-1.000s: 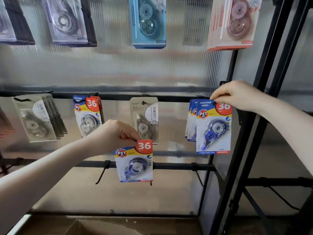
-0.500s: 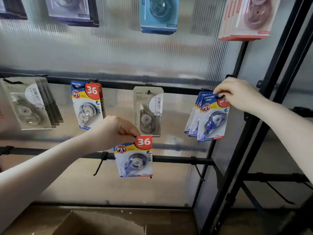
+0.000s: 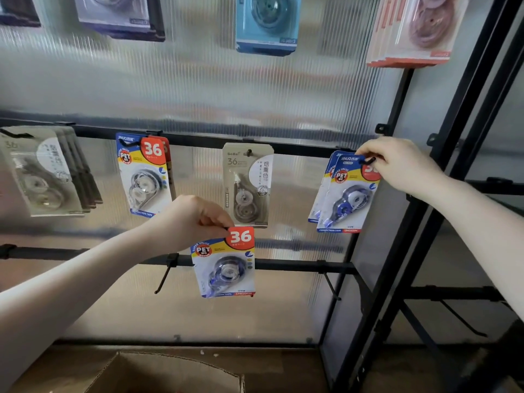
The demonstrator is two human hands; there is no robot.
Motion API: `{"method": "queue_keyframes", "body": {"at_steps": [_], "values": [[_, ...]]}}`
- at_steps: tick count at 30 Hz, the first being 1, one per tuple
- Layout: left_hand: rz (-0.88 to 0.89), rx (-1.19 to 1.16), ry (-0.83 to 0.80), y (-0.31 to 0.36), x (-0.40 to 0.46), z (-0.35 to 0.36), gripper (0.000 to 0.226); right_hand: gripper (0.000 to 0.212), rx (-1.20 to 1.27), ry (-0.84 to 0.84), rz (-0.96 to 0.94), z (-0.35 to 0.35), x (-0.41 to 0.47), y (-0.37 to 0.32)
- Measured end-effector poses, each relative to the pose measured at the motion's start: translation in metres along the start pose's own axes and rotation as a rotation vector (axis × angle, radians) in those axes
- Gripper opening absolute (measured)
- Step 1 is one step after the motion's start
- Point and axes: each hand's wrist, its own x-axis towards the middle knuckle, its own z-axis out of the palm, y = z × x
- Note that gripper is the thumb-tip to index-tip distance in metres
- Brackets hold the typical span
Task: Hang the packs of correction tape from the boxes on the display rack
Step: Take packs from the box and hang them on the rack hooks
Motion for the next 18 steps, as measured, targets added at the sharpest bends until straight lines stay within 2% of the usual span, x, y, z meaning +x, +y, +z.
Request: {"method": "queue_keyframes", "body": {"at_steps": [4, 9, 18], "values": [[0.006, 0.052, 0.035, 0.011, 0.010, -0.003, 0.014, 0.033, -0.008, 0.042, 0.002, -0.002, -0.009, 0.004], [-0.013, 0.027, 0.054, 0.042, 0.029, -0.007, 0.017, 0.031, -0.032, 0.092, 0.005, -0.004, -0.029, 0.009], [0.031, 0.137, 0.104, 0.101, 0.092, -0.003, 0.011, 0.036, -0.110, 0.057, 0.067, -0.013, -0.075, 0.018]]}}
